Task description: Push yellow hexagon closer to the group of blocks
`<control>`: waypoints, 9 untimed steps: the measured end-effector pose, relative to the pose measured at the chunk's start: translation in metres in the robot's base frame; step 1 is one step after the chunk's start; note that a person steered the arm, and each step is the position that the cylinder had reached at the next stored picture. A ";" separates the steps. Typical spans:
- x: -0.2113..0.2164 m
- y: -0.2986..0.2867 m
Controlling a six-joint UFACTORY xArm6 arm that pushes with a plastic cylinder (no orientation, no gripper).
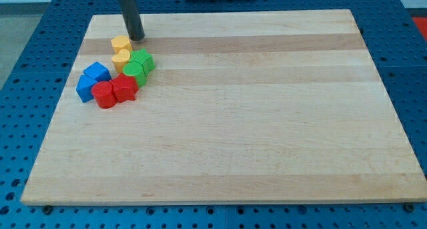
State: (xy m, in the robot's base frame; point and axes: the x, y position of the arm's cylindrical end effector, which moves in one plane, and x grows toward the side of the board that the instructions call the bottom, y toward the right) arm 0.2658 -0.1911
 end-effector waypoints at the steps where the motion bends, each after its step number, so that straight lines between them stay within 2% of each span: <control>1: 0.000 -0.014; 6: 0.042 -0.016; 9: 0.047 -0.016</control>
